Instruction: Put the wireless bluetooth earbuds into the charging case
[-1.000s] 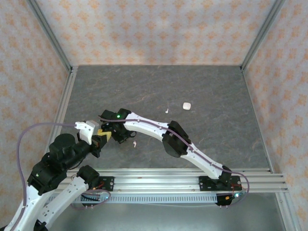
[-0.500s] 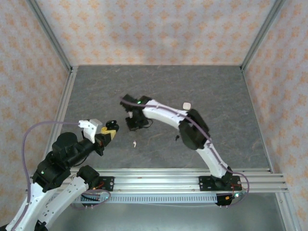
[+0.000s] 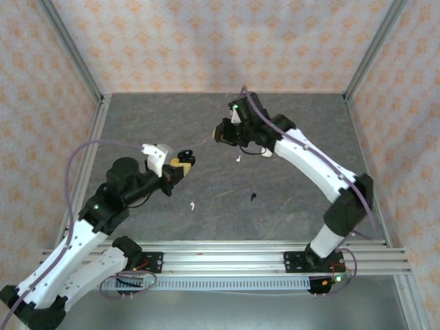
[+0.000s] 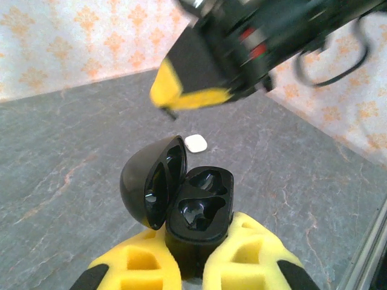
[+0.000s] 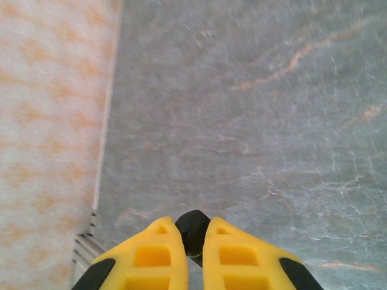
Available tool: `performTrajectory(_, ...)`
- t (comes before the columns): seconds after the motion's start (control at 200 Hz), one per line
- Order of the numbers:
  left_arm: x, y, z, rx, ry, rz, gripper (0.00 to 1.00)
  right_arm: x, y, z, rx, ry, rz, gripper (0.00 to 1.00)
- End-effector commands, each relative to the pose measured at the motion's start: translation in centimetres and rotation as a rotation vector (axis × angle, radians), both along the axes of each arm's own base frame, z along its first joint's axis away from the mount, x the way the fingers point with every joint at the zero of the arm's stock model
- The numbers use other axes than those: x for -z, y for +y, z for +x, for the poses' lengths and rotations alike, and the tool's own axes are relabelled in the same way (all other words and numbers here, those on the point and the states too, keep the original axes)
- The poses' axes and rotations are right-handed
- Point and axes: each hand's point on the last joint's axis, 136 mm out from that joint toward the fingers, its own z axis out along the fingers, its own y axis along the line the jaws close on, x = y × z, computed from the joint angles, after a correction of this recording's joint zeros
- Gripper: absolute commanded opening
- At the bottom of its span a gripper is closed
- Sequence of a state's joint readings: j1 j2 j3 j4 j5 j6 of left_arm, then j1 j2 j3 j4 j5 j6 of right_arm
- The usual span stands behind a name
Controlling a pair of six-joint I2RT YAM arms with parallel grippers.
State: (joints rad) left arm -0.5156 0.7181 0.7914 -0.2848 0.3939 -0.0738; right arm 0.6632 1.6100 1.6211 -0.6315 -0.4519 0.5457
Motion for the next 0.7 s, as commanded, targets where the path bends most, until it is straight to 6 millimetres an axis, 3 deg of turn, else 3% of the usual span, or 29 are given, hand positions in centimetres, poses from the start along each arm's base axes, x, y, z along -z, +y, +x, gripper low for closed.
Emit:
performTrajectory(0.0, -4.7, -1.7, 1.3, 0.049, -0.144, -0.044, 0.00, -5.0, -1.4, -1.0, 0.038, -0.093, 0.105, 0.10)
performTrajectory(0.175, -5.9, -2.6, 3.2, 0.025, -0.190, -0.053, 0.00, -9.6, -2.6, -2.5, 0.063, -0.186, 0.228, 0.10)
performTrajectory(0.35, -6.7, -3.3, 4.6, 0.005, -0.229, -0.081, 0.00, -12.6, -1.9, -3.4, 0.031, -0.203, 0.361, 0.10)
performTrajectory(0.54, -7.1, -3.7, 5.2, -0.003, -0.244, -0.087, 0.00, -13.7, -0.6, -3.7, -0.010, -0.230, 0.412, 0.09)
performTrajectory(0.696, -7.7, -3.9, 5.5, -0.007, -0.261, -0.088, 0.00, -13.5, 1.1, -4.4, -0.065, -0.253, 0.411, 0.08)
